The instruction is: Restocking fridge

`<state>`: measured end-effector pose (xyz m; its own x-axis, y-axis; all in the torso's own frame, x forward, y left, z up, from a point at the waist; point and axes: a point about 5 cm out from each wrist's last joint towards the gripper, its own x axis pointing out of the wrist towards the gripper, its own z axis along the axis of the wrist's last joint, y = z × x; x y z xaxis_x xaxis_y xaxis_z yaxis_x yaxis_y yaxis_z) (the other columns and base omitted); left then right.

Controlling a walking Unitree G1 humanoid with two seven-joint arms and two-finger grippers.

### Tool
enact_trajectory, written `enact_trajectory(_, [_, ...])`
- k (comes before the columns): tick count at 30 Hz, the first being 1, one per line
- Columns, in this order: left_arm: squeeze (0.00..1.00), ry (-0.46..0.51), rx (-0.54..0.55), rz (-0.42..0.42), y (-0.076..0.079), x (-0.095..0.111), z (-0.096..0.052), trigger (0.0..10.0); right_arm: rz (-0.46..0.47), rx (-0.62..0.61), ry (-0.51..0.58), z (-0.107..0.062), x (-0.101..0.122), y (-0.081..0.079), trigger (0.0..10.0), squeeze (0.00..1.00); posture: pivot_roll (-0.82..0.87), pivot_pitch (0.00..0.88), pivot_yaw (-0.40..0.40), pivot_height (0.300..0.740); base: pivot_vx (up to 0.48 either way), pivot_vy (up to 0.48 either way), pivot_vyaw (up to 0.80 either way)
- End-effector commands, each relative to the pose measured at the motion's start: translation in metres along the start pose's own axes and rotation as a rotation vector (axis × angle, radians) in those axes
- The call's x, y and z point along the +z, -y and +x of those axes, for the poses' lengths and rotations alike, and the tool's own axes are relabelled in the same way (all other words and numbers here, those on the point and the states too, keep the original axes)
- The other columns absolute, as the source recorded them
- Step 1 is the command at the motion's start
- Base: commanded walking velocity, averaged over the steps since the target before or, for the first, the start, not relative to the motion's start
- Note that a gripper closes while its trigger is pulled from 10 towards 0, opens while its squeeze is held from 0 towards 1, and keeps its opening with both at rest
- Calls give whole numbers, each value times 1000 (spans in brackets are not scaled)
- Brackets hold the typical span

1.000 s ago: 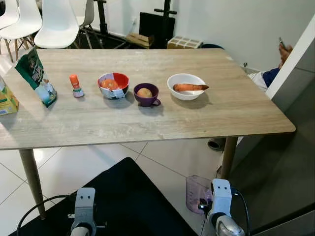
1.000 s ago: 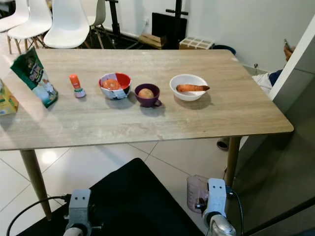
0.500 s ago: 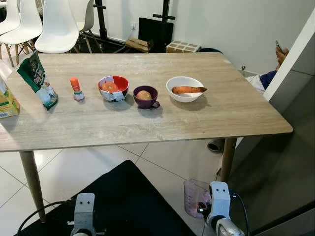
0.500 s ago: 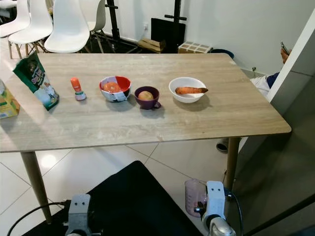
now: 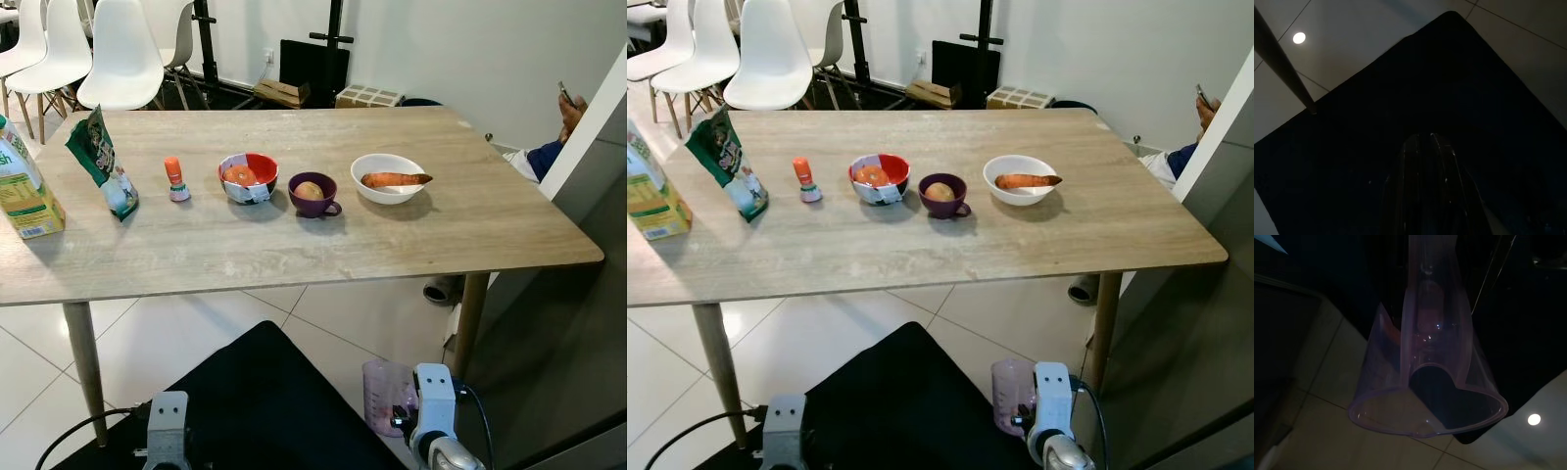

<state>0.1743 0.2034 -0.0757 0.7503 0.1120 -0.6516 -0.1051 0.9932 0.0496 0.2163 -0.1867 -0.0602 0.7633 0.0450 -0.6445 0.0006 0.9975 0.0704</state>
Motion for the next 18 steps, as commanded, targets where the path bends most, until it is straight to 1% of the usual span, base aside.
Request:
enact_trajectory(1, [0,-29,1,2,-1,-6,-2,10000,5,1,-10,-1,-3,-2,10000,0,-64,31,-30,740,0,322,0])
enact_trajectory(15, [0,-35,-5,3,4,-3,1,10000,-4,2,-14,-1,-3,-2,10000,0,-66,29,-28,740,0,326,0])
enact_trajectory(17, [0,-32,-8,1,4,-2,1,10000,-5,2,-14,0,-3,-2,10000,0,-67,30,-27,740,0,274,0])
enact_trajectory(18, [0,-33,-16,18,4,-1,2,10000,-6,2,-14,0,-3,-2,10000,0,-67,30,-28,740,0,0,0])
